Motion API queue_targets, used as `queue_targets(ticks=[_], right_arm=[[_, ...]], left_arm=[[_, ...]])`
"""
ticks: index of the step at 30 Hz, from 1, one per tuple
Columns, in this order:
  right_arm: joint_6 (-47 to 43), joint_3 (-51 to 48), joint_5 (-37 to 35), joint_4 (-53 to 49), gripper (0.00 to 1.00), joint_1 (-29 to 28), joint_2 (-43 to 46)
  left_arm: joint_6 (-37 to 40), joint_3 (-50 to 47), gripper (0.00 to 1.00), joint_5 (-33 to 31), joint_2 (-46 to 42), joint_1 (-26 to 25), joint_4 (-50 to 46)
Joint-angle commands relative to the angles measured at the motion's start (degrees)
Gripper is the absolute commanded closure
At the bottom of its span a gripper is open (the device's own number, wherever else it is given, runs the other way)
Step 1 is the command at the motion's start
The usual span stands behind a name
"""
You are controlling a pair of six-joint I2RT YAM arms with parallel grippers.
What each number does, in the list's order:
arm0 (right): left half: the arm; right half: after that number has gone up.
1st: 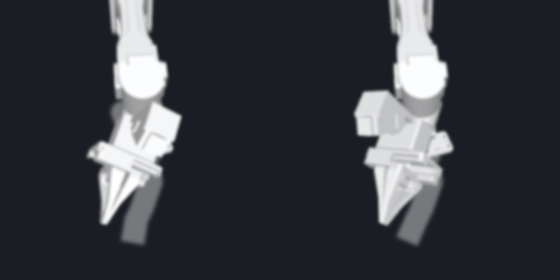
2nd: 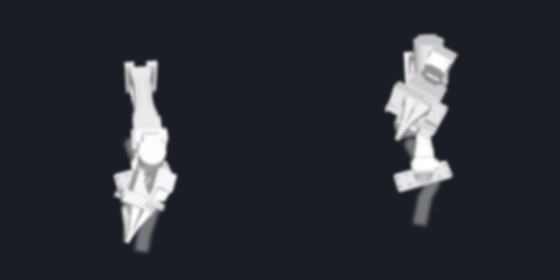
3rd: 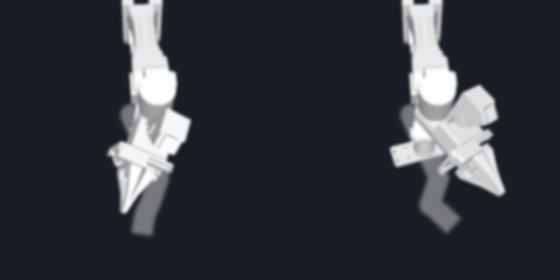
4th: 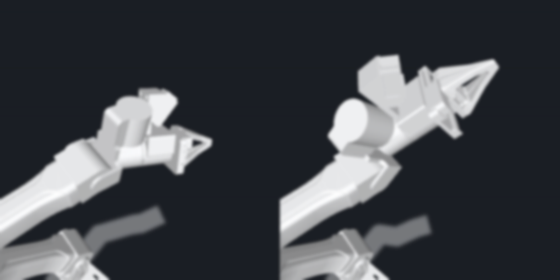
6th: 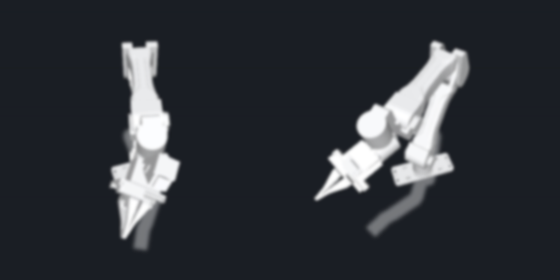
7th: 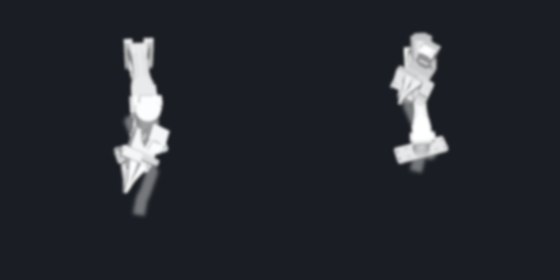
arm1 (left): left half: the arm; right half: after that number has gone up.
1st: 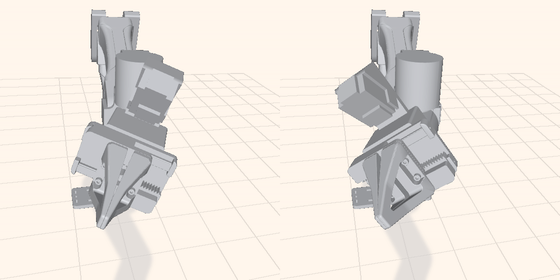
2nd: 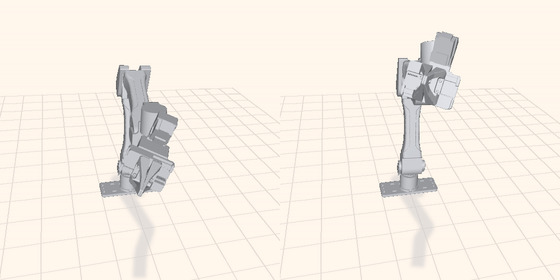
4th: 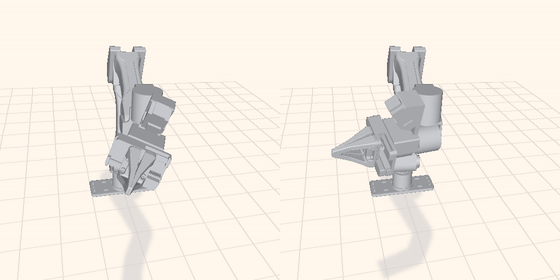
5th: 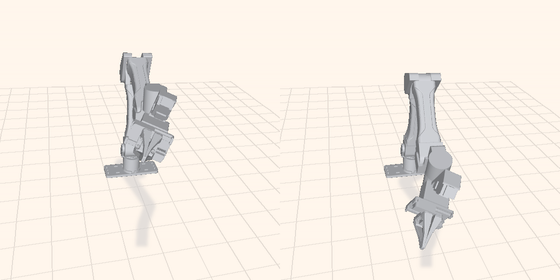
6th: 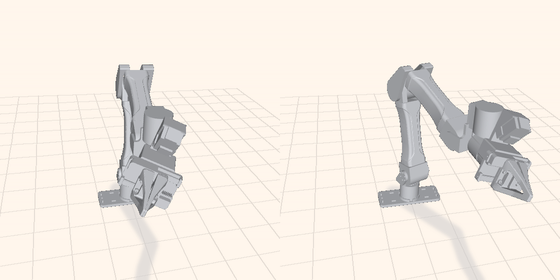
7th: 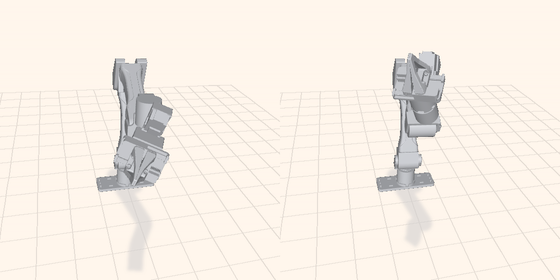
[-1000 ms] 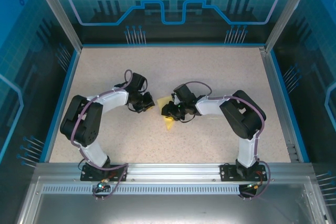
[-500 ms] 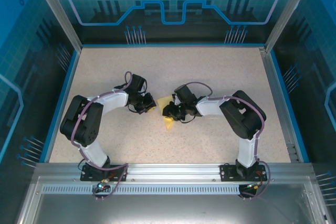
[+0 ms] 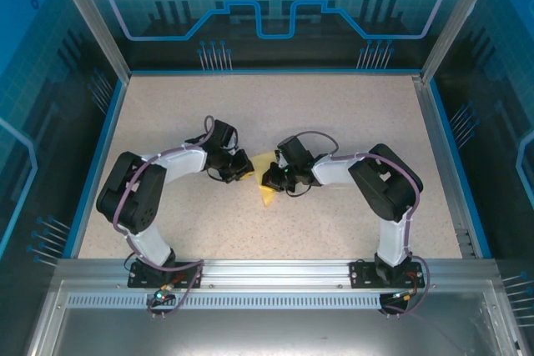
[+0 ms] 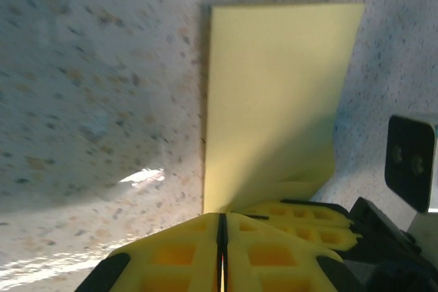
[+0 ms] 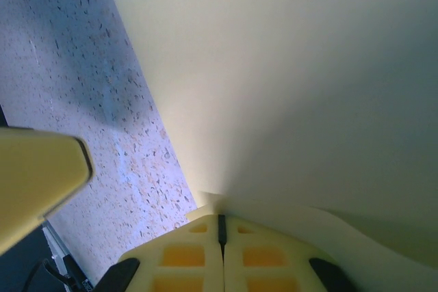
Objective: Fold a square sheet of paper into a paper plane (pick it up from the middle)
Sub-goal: Third fold the triangle at the center of the table.
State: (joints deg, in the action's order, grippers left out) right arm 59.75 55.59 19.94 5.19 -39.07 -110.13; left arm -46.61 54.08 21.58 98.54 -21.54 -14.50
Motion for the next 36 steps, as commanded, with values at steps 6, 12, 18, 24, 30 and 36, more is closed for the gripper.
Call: queue_targets(ticks=[6,12,18,24,30,36], right_arm=[[-0.84,-1.01,-3.29,-5.08,1.0,-0.47,-2.31],[-0.85,-0.73,-3.25,-5.36,1.0,-0.48,-2.45],[-0.88,-0.36,-3.25,-5.63,1.0,-0.42,-2.56],[-0.98,-0.4,-3.39,-5.89,1.0,-0.48,-2.5],[-1.04,-0.19,-3.29,-6.07,1.0,-0.47,-2.48],[-0.87,-0.41,-2.94,-5.31,1.0,-0.4,-1.96]], left_arm=[[-0.47,0.91,0.93,1.47,1.72,-3.41,-0.51],[-0.61,1.66,0.98,1.62,3.35,-4.02,-0.99],[-0.24,2.47,0.99,1.53,4.05,-4.45,-1.51],[-0.82,2.94,1.0,1.25,5.5,-4.48,-1.05],[-0.75,3.74,1.0,-1.39,6.83,-4.47,-2.71],[-0.24,4.19,1.0,-1.99,7.97,-4.46,-3.82]])
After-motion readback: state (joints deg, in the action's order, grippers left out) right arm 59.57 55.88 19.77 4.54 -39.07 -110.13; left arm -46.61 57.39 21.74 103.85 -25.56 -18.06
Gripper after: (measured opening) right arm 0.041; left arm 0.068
